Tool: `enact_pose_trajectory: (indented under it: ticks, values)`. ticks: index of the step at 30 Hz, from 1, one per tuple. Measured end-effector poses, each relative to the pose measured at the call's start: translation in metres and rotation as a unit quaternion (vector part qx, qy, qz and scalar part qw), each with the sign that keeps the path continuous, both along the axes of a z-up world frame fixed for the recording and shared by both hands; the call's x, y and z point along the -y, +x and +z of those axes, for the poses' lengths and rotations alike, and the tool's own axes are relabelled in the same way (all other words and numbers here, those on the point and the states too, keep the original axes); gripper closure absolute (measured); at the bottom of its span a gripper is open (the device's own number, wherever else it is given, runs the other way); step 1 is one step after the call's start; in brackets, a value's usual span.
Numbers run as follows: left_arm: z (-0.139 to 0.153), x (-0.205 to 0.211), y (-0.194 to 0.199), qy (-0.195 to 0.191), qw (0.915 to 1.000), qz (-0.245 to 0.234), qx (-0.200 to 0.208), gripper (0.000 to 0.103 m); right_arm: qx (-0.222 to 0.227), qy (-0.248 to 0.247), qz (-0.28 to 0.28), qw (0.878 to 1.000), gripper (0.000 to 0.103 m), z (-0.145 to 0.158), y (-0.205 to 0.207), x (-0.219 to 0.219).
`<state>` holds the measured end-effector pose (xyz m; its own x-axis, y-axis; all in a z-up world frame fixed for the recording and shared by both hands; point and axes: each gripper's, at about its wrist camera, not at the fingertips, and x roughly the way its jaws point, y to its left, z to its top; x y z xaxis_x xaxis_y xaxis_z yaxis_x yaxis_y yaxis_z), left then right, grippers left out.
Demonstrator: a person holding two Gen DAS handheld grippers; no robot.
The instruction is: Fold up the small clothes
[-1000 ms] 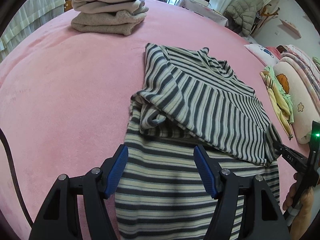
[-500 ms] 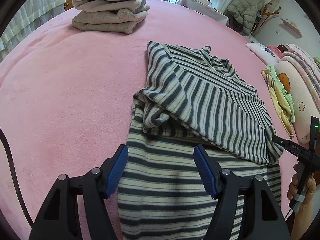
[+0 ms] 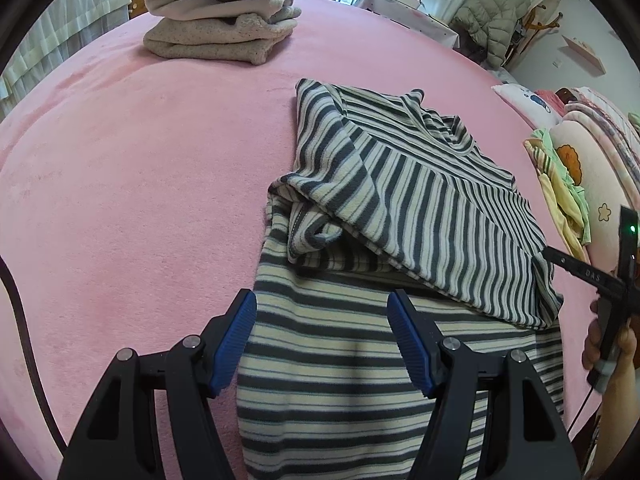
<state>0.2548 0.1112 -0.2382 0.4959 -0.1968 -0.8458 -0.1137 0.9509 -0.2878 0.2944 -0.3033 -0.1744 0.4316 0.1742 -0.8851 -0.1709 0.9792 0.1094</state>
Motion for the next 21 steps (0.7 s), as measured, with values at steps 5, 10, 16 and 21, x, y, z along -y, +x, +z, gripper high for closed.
enact_pose_trajectory:
  ticks: [5,10,16,21]
  values:
    - [-0.002,0.000,0.002,0.000,1.0000,0.004,-0.003,0.036,-0.050,-0.003,0.046,0.998,0.056,-0.022,0.022,-0.003]
    - [-0.006,0.000,0.006,-0.002,1.0000,0.006,-0.007,0.036,-0.056,-0.016,0.087,0.994,0.093,-0.025,0.014,-0.006]
    - [-0.010,0.004,0.007,-0.011,0.9999,0.004,-0.011,0.036,0.020,-0.050,0.023,0.998,0.096,0.006,0.015,0.013]
    - [-0.009,0.011,0.007,-0.009,0.9999,-0.003,-0.010,0.036,0.065,-0.046,-0.070,0.994,0.096,0.018,0.030,0.042]
